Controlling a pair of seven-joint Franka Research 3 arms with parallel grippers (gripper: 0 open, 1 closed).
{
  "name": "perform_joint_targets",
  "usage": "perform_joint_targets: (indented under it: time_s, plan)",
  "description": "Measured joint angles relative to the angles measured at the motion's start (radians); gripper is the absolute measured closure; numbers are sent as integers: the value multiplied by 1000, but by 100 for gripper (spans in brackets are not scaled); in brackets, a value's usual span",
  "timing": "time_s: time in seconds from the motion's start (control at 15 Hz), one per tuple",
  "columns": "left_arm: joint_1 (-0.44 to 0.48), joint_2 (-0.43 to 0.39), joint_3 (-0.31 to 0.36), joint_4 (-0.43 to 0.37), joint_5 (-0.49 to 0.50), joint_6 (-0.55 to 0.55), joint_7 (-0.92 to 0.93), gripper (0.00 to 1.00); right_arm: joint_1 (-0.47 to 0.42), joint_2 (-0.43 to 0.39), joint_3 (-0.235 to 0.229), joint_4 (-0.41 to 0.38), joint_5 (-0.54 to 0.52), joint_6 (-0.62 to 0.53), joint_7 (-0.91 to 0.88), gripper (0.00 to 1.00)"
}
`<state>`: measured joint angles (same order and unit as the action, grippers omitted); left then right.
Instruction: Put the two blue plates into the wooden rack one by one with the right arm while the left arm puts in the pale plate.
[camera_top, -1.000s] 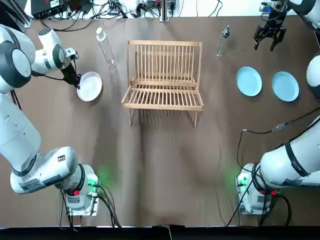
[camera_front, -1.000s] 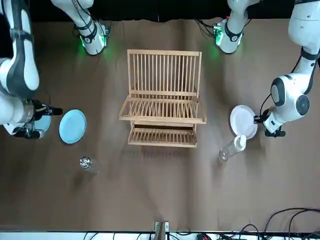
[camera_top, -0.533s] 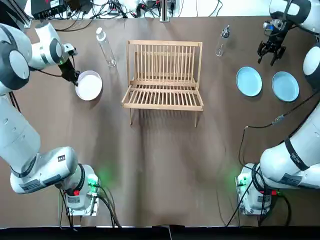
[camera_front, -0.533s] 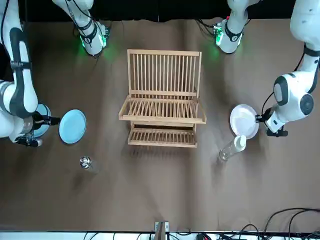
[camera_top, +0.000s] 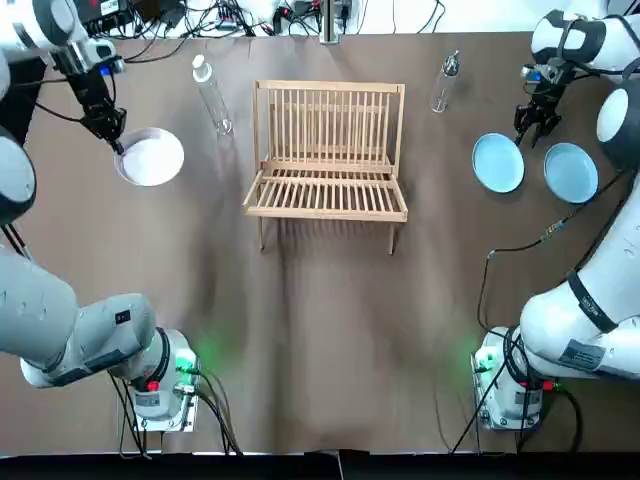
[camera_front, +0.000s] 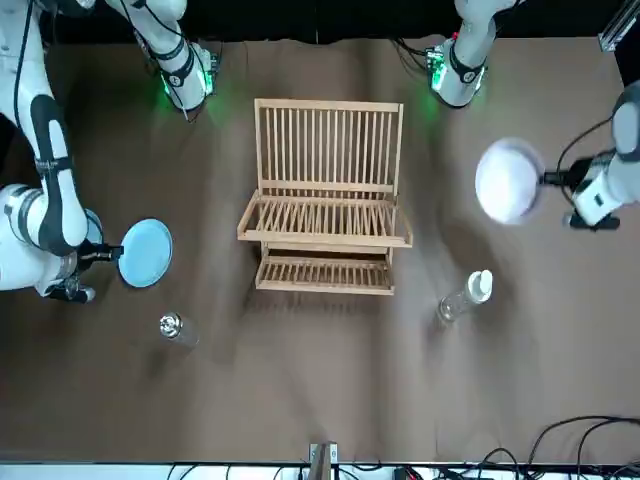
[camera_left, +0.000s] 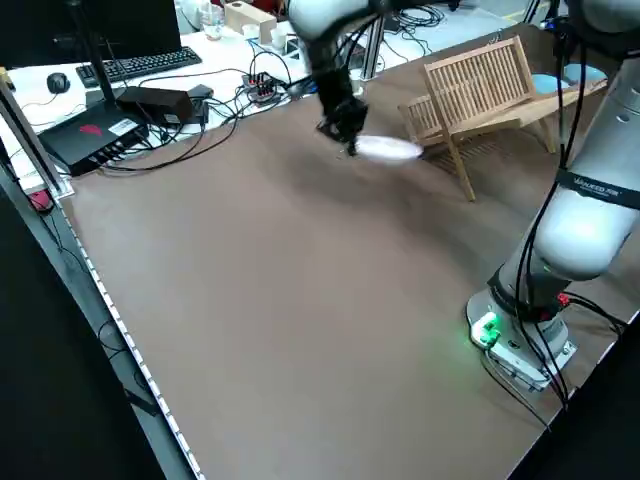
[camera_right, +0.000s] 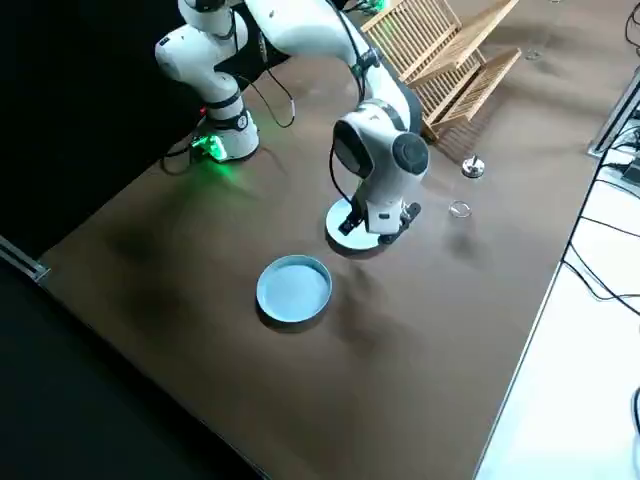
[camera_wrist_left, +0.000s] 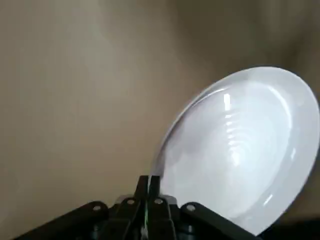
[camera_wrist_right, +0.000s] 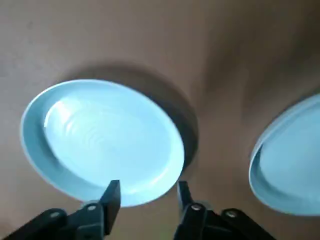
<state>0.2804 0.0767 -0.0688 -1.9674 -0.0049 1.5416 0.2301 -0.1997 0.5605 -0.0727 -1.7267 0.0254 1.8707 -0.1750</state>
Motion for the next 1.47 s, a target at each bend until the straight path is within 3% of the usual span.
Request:
perform_joint_targets:
  time_s: [0.2,0.47,0.67,0.73,1.07,1.13,1.27,1.47]
  plan:
    - [-3,-37,-48,70,-92,-280,-44,96,-16,34,0,0,0,26,-54,48]
    - [-8,-25,-188,78,-244,-419,-285,96,-30,63,0,0,0,45,-98,51]
    - [-36,18,-286,75,-375,-423,-495,96,-30,86,0,0,0,49,-104,55]
    - [-55,40,-299,75,-415,-420,-549,96,-30,92,0,0,0,49,-105,61]
    - [-147,133,-303,75,-522,-320,-702,96,-30,112,0,0,0,52,-107,72]
    - [-156,147,-303,75,-530,-301,-715,96,-30,114,0,0,0,53,-108,72]
    - [-176,171,-303,75,-534,-259,-747,96,-30,116,0,1,0,54,-109,85]
    - [-208,200,-303,75,-537,-188,-787,96,-32,116,0,2,2,51,-109,91]
